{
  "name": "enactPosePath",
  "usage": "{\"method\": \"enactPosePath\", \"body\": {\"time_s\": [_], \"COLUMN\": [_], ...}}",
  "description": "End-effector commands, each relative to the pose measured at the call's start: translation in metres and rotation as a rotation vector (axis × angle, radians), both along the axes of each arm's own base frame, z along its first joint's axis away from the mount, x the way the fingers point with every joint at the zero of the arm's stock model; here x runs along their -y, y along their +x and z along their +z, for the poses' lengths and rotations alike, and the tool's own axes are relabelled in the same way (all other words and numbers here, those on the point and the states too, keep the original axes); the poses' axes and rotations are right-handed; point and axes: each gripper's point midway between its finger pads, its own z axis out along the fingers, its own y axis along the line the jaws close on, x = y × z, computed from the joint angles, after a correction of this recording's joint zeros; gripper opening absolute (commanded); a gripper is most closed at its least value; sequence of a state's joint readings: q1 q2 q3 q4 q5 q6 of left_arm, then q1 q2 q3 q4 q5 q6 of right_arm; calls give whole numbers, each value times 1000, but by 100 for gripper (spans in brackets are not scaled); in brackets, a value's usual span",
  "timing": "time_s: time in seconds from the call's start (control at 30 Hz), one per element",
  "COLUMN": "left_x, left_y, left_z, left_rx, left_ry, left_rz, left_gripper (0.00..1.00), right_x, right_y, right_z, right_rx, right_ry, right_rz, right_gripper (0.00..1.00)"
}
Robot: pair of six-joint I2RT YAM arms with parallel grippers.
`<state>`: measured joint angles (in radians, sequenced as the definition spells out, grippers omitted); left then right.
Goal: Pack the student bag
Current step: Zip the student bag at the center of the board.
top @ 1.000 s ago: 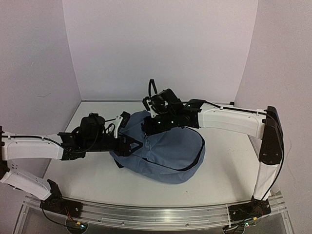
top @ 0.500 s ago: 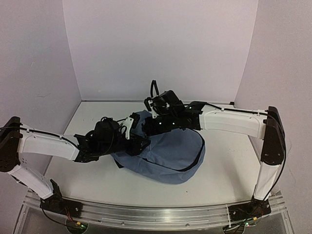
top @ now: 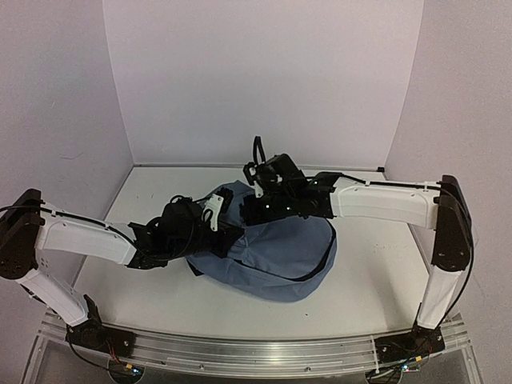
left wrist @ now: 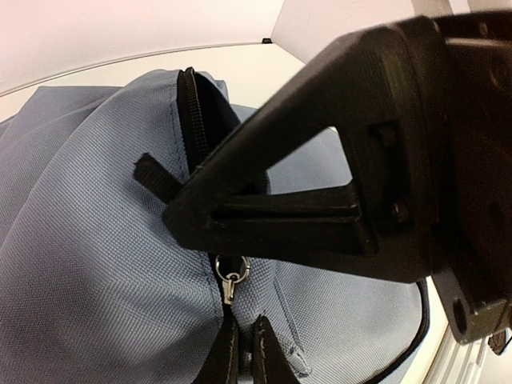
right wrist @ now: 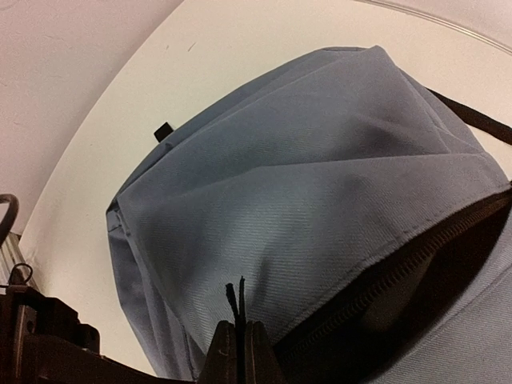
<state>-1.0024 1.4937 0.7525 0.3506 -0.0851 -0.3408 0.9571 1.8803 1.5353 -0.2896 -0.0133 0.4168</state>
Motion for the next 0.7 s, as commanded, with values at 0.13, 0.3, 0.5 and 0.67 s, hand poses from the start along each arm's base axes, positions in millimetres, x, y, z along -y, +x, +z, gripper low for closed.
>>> {"method": "enactPosePath", "body": {"time_s": [0.13,0.3,0.5,0.67], "left_x": [-3,-10,-16,-20], "left_y": [0,-4,-9,-12], "left_z": [6,-1,-9,-10], "left_rx": [-10,-39,-69,-80], "left_ry": [5,32,49,53], "left_rz": [17,19,21,23], "left_gripper": [0,0,0,0], "right_x": [34,50,58,69], "right_y": [34,53,73,90], "right_z": [80,93,88,86], "right_rx": [338,440,472,464], "right_ry": [69,17,-42,-43], "right_rz": [-172,-283,-343,-368], "right_gripper": [0,0,0,0]}}
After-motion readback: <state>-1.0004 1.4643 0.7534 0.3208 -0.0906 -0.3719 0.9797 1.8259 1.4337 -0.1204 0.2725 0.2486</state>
